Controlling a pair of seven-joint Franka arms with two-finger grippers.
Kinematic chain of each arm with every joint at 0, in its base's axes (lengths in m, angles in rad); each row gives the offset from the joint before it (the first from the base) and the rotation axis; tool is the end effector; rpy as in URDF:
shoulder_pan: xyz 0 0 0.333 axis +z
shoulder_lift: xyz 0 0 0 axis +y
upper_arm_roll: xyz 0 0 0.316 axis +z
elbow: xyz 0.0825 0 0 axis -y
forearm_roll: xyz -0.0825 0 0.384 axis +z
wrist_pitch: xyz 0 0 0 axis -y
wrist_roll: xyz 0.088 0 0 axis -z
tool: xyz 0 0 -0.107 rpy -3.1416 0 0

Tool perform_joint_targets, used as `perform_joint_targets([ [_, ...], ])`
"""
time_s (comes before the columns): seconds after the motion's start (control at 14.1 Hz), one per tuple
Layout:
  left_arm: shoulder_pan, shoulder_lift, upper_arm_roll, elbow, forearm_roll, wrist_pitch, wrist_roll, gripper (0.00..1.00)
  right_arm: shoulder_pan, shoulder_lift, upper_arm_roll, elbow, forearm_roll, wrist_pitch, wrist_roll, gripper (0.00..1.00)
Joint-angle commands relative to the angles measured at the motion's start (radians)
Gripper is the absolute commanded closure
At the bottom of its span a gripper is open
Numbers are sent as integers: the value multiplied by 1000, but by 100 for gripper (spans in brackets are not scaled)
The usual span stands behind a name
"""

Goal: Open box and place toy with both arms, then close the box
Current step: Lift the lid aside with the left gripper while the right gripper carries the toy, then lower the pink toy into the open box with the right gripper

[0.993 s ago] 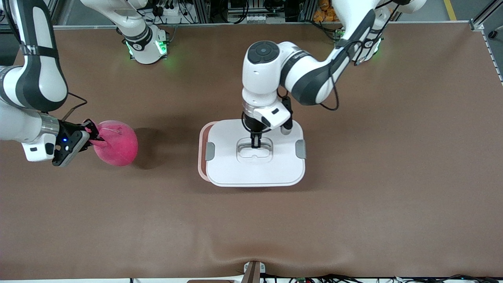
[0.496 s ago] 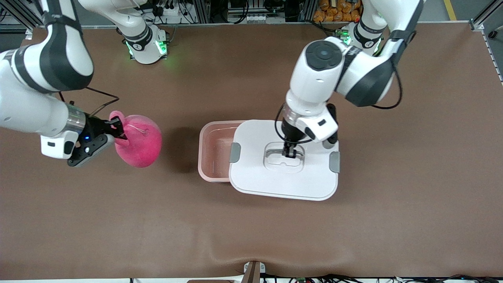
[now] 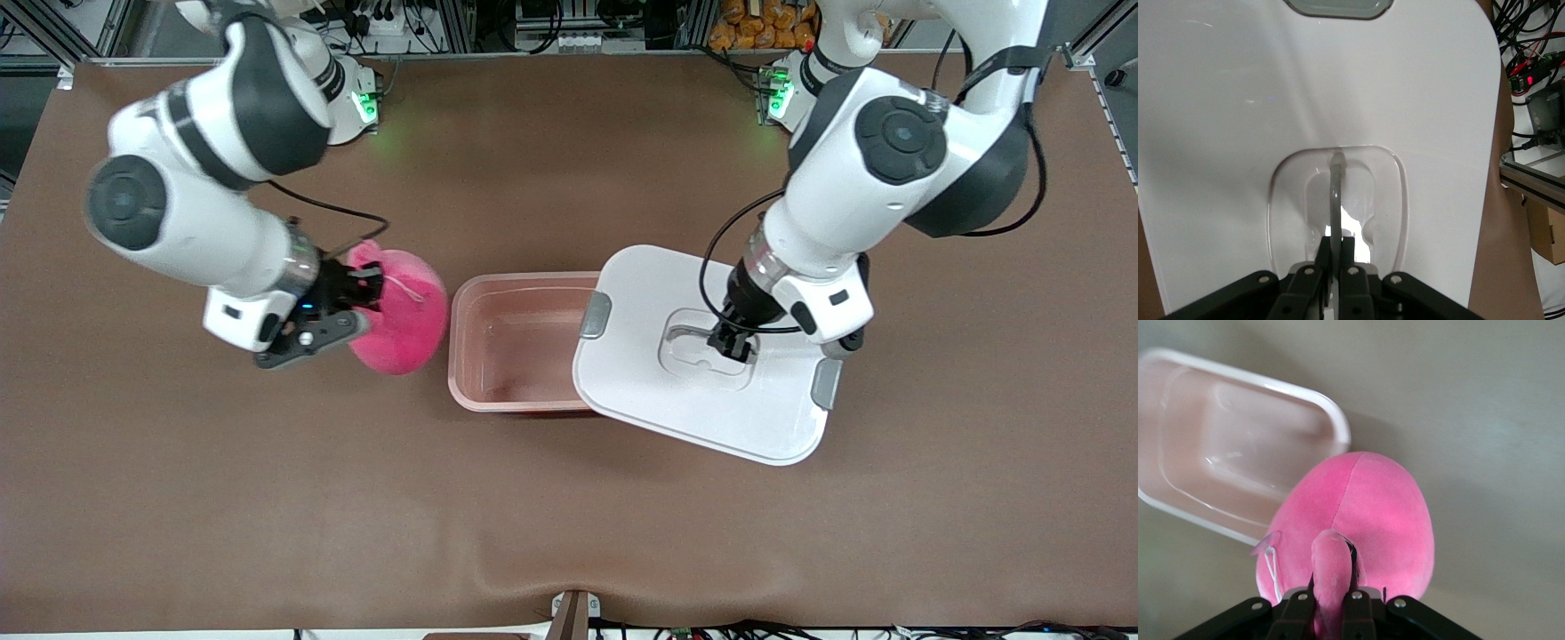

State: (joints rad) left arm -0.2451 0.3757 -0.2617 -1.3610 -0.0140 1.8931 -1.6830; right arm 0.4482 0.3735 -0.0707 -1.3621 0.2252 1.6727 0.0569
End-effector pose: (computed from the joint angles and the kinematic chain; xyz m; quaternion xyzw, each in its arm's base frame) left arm 0.6142 -0.3069 0.5299 0.8198 0.5639 -0.0089 0.0993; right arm 0.6079 0.2728 0.5056 -0.9839 -0.1460 0.0514 0.0895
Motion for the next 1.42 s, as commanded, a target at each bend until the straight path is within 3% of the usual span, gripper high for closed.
perform_joint_targets([
  [0.0,62,-50,-11,-30,-56,-51,129,100,61,140,-9,228,45,-51,163,100],
  [0.35,151,-69,-11,-35,-73,-153,340,100,61,174,11,264,46,-22,192,100],
  [0.57,217,-69,-11,-36,-141,-224,411,100,70,176,17,265,46,-10,283,100],
  [1.35,351,-84,-5,-56,-129,-341,718,100,110,249,15,261,45,48,348,100],
])
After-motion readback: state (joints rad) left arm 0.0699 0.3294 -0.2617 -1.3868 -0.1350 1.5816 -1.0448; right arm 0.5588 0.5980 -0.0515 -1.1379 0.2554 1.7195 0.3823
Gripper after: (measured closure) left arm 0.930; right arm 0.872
